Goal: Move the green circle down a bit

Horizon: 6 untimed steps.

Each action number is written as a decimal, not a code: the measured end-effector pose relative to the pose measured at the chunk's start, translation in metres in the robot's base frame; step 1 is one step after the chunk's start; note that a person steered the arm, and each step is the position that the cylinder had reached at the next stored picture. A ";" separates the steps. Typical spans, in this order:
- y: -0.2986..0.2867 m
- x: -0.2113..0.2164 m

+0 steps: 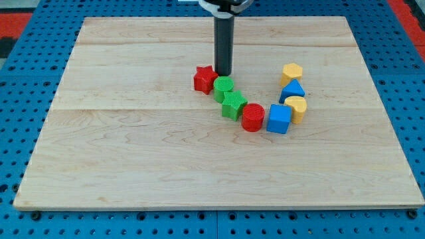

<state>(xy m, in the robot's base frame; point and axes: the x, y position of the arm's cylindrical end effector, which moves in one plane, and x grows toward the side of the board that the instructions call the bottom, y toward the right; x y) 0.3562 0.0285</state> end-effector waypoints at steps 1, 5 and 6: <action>0.028 0.000; -0.016 0.049; -0.007 0.044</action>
